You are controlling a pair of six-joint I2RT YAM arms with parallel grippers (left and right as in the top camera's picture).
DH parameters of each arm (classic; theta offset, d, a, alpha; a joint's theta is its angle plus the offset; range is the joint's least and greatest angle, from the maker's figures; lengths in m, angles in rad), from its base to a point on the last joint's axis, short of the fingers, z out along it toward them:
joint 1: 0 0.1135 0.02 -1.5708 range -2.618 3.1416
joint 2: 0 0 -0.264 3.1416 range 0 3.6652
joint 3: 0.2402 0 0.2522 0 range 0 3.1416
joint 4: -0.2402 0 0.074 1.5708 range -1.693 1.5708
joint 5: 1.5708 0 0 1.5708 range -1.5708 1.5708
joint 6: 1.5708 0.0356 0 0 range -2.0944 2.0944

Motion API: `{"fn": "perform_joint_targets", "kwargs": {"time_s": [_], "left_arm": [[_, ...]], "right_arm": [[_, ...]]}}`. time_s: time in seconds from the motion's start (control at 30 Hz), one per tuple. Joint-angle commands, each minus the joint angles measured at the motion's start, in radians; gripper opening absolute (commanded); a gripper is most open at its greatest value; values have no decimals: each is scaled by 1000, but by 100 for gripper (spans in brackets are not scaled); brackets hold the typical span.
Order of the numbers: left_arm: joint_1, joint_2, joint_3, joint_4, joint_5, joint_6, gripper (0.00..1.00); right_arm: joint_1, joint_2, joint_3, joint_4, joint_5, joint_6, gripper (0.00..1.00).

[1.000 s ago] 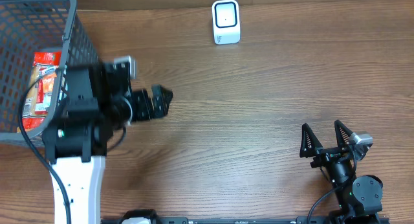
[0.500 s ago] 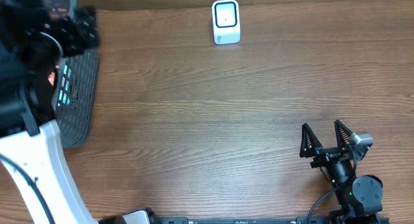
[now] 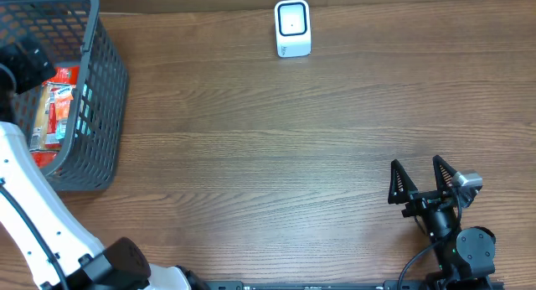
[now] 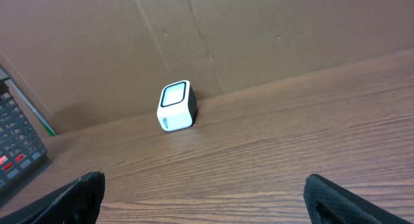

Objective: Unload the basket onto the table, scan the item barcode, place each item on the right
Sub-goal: 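Move the left gripper into the grey basket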

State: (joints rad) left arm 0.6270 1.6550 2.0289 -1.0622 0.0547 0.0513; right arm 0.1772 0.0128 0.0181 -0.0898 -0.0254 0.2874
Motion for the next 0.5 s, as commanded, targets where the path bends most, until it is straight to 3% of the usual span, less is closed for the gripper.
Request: {"fn": "perform_joint_targets", "kwargs": {"time_s": [0.0, 0.47], "left_arm": [[50, 71, 5, -16, -3, 74, 100], [121, 291, 5, -38, 294, 296, 99]], "right_arm": [[-3, -5, -10, 6, 1, -6, 100], [-3, -5, -10, 6, 1, -6, 100]]}}
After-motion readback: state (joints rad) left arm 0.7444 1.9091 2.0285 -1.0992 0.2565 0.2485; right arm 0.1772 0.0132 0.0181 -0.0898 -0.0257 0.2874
